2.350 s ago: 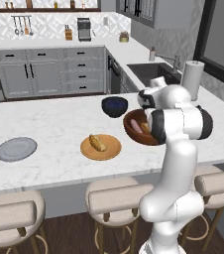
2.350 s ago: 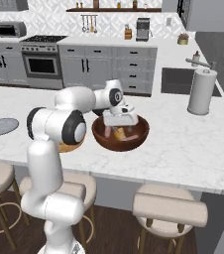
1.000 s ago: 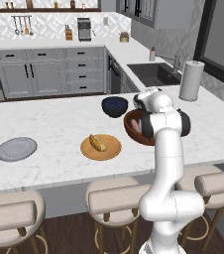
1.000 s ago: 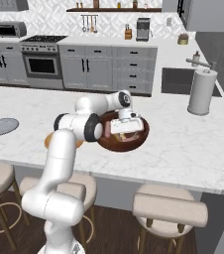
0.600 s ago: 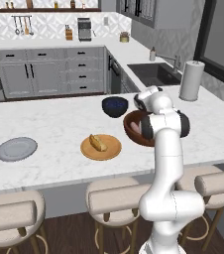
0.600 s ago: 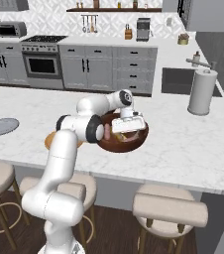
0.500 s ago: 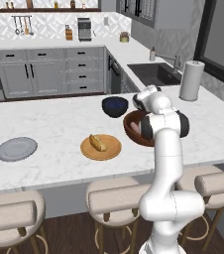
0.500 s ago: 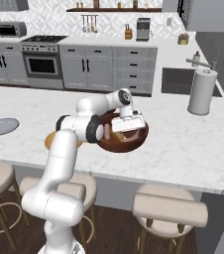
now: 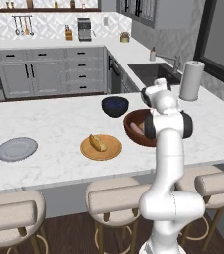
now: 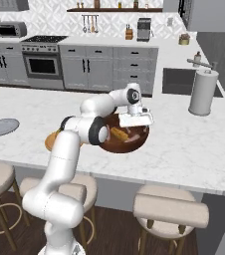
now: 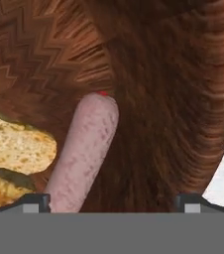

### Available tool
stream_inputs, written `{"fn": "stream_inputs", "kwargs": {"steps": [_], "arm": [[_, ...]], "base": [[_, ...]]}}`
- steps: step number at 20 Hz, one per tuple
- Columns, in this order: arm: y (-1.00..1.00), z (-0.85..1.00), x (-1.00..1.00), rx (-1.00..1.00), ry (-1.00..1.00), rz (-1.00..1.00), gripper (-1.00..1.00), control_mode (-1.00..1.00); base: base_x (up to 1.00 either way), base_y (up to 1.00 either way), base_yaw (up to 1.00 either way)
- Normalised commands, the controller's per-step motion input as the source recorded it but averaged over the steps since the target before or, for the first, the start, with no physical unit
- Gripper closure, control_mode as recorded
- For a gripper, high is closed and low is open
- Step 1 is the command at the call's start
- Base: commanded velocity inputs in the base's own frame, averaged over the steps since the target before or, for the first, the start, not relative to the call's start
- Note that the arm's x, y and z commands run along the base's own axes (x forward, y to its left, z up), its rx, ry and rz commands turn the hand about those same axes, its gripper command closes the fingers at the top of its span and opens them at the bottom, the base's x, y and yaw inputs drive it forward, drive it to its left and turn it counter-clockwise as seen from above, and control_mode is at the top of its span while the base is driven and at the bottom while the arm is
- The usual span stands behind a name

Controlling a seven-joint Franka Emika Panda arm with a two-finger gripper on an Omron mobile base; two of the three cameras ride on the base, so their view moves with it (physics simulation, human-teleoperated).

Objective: Place one bun and one sausage from the bowl on each plate.

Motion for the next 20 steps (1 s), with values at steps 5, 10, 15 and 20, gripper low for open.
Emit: {"fn": "stream_inputs", "kwargs": {"steps": [5, 10, 15, 20], "arm": [[0.2, 0.1, 0.2, 0.13, -0.37, 0.0, -1.0, -1.0], [0.5, -0.1, 0.21, -0.04, -0.05, -0.16, -1.0, -1.0], [-0.04, -0.15, 0.05, -0.14, 0.16, -0.28, -1.0, -1.0], [0.0, -0.28, 0.0, -0.07, 0.12, -0.42, -1.0, -1.0]], "base": [[0.0, 0.0, 0.0], [0.0, 0.0, 0.0], [0.0, 0.0, 0.0], [0.0, 0.0, 0.0]]}}
